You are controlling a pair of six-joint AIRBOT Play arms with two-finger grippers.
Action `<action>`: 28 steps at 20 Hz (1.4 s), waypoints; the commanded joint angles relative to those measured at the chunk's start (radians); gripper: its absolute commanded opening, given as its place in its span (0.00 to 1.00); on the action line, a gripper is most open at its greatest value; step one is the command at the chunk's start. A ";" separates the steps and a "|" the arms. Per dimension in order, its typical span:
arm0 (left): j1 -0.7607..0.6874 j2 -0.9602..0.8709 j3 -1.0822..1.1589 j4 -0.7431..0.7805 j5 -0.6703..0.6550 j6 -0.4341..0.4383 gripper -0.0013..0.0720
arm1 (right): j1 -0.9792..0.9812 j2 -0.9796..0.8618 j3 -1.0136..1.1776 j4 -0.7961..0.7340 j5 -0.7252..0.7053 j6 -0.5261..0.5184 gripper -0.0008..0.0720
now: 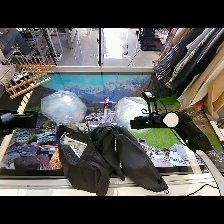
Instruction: Fold the clothes and pants, and hang the long-sleeved shirts on hangers.
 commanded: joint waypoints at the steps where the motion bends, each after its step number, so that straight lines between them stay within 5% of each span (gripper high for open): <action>1: 0.000 0.000 -0.021 -0.021 -0.018 -0.002 0.97 | 0.001 0.001 0.000 0.000 0.000 0.000 0.04; 6: 0.000 0.000 -0.022 -0.047 -0.019 -0.002 0.97 | 0.001 0.001 0.000 0.001 0.000 0.000 0.04; 12: -0.001 -0.050 -0.022 -0.319 -0.101 0.022 0.97 | 0.001 0.001 0.000 0.013 -0.005 0.001 0.04; 15: -0.042 -0.169 -0.022 -0.544 -0.226 0.243 0.97 | 0.002 0.000 -0.001 0.122 -0.019 0.007 0.04; 17: -0.119 -0.269 -0.022 -0.633 -0.248 0.313 0.97 | 0.002 0.001 0.000 0.243 -0.015 0.066 0.04; 22: -0.272 -0.472 -0.022 -0.623 -0.259 0.317 0.97 | 0.017 0.002 -0.001 0.274 0.188 0.063 0.04; 28: -0.293 -0.563 -0.022 -0.575 -0.265 0.316 0.95 | 0.022 0.002 -0.001 0.163 0.380 0.059 0.05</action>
